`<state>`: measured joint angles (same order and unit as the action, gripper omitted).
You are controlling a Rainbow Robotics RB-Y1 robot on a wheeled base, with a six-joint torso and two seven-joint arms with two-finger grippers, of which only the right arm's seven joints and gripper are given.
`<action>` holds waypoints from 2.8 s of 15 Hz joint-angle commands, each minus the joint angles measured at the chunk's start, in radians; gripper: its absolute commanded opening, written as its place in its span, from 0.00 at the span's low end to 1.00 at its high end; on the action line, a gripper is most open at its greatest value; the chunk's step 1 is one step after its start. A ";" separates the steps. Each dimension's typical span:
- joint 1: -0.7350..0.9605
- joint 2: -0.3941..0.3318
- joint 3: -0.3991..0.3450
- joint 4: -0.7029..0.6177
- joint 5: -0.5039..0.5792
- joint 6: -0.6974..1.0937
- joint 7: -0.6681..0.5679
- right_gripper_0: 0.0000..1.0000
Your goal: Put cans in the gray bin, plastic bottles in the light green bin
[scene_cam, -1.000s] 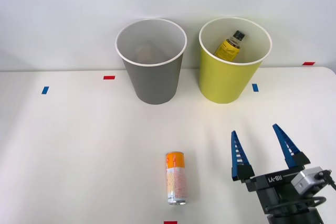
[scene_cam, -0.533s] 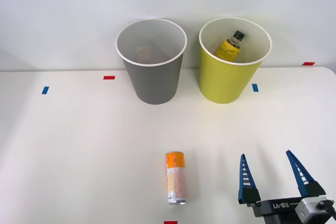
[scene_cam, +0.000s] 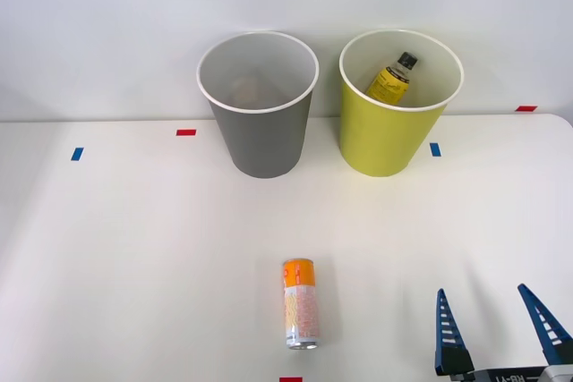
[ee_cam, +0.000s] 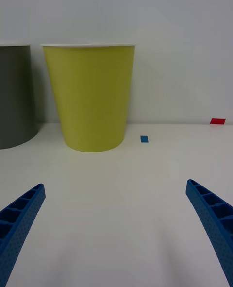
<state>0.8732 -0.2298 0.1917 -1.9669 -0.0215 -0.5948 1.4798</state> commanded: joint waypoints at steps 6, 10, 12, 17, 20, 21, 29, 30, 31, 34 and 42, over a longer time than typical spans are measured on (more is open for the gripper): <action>-0.003 0.096 -0.051 0.060 0.121 -0.016 -0.130 1.00; -0.007 0.139 -0.069 0.160 0.206 -0.171 -0.248 1.00; 0.009 0.139 -0.069 0.187 0.229 -0.212 -0.234 1.00; 0.072 0.153 -0.067 0.184 0.339 -0.286 -0.208 1.00; 0.081 0.155 -0.069 0.184 0.371 -0.313 -0.205 1.00; 0.082 0.155 -0.067 0.184 0.377 -0.318 -0.200 1.00; 0.107 0.175 -0.054 0.184 0.376 -0.318 -0.191 1.00; 0.107 0.175 -0.054 0.184 0.376 -0.318 -0.191 1.00; 0.107 0.175 -0.054 0.184 0.376 -0.318 -0.191 1.00; 0.107 0.175 -0.054 0.184 0.376 -0.318 -0.191 1.00; 0.107 0.175 -0.054 0.184 0.376 -0.318 -0.191 1.00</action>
<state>0.9802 -0.0552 0.1379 -1.7824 0.3546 -0.9130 1.2885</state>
